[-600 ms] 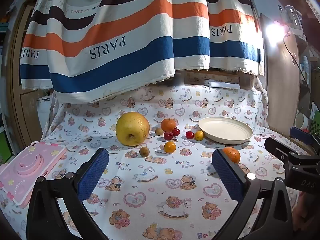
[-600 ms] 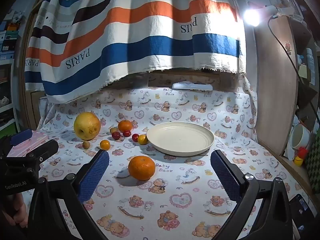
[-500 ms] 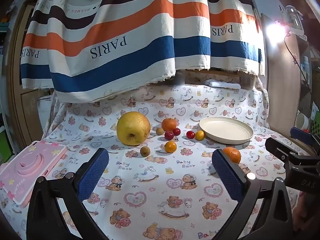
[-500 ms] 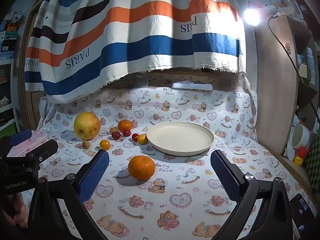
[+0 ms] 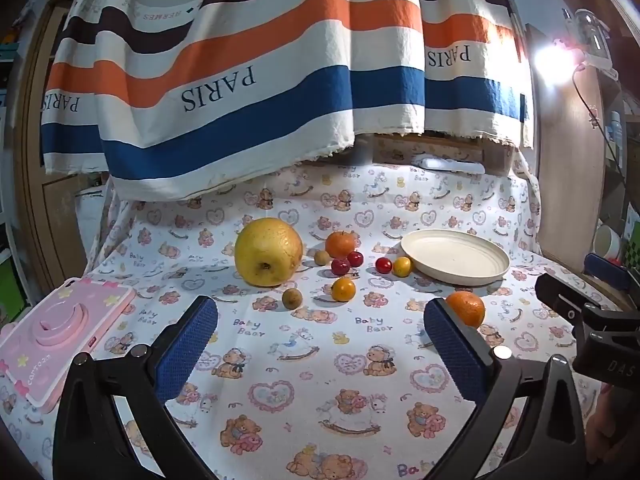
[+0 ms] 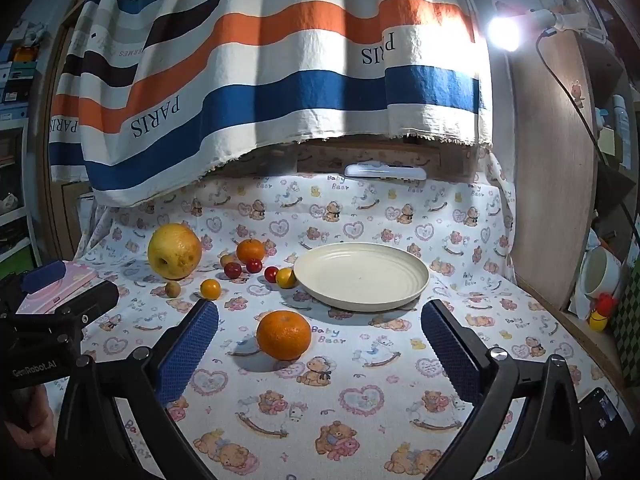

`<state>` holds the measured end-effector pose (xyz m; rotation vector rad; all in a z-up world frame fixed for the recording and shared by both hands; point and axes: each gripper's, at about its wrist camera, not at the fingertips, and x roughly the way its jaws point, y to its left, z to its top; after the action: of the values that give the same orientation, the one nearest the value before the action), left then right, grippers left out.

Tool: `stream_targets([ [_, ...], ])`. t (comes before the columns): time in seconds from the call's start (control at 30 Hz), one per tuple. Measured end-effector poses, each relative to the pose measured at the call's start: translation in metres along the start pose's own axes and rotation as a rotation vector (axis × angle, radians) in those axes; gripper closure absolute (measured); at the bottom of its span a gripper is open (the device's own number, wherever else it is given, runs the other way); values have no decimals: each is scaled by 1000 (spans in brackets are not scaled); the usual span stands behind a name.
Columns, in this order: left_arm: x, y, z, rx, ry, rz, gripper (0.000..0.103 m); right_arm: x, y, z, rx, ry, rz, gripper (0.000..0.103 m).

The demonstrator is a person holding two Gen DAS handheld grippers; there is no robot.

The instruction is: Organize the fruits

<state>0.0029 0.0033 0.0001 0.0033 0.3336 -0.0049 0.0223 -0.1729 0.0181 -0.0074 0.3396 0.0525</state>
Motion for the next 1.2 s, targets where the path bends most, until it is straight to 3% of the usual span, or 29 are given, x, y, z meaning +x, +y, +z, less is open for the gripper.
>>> stream_targets([
  [1.2, -1, 6, 0, -22, -8, 30, 0, -1, 1, -2, -8, 2, 33, 1],
])
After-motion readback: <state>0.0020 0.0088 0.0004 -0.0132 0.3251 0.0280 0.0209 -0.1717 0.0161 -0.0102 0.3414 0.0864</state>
